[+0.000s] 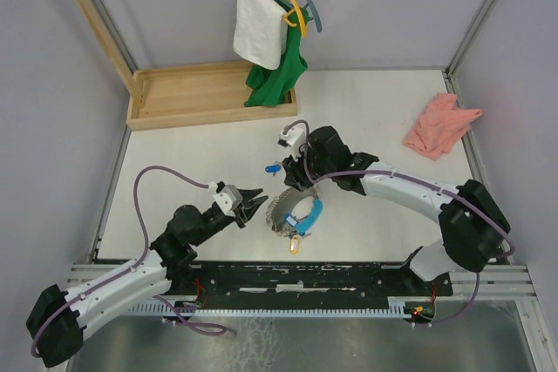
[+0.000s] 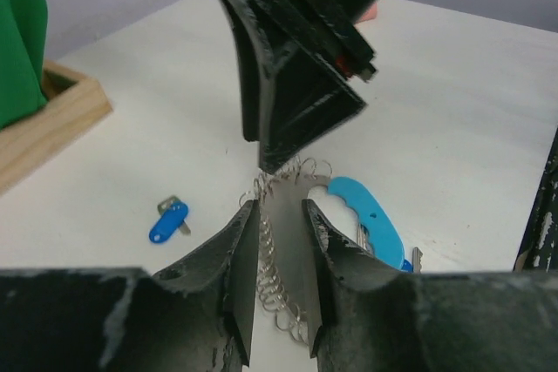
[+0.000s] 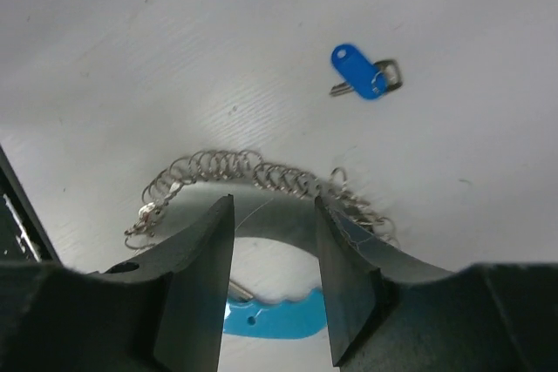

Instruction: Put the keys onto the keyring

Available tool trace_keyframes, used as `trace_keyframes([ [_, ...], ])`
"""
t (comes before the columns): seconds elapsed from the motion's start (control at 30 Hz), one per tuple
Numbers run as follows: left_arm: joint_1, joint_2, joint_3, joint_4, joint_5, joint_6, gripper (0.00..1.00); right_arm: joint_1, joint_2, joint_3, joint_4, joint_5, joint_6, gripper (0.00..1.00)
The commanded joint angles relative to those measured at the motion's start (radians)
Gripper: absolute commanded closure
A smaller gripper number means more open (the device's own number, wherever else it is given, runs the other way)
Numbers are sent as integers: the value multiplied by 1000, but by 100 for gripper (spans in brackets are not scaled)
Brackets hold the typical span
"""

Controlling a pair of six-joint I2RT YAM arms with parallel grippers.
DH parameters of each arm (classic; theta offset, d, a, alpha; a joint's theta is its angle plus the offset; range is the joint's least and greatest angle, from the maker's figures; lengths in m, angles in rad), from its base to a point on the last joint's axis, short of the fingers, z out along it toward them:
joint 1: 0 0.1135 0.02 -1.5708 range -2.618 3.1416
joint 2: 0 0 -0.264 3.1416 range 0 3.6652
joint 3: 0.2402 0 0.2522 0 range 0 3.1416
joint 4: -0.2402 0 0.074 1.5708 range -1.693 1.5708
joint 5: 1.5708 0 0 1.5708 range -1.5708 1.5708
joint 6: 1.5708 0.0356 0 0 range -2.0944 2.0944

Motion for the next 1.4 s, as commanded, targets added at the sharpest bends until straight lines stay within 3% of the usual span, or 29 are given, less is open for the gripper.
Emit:
trace_keyframes([
  [0.0,4,14,-8,-83,-162,-234,64,68,36,17,-81,-30,35,51],
  [0.2,4,74,-39,-145,-263,-553,54,143,138,24,-89,-33,103,53],
  [0.43,5,203,-33,-181,-210,-724,48,152,234,29,-177,-9,182,57],
  [0.67,4,392,-7,-106,-124,-799,43,104,221,-18,-307,147,228,58],
  [0.9,4,545,20,11,-60,-813,43,40,98,-26,-371,232,211,57],
  [1.17,5,587,29,44,-58,-809,46,139,38,17,-332,67,116,50],
  [1.37,12,577,12,39,-73,-816,46,206,96,26,-302,56,-9,50],
])
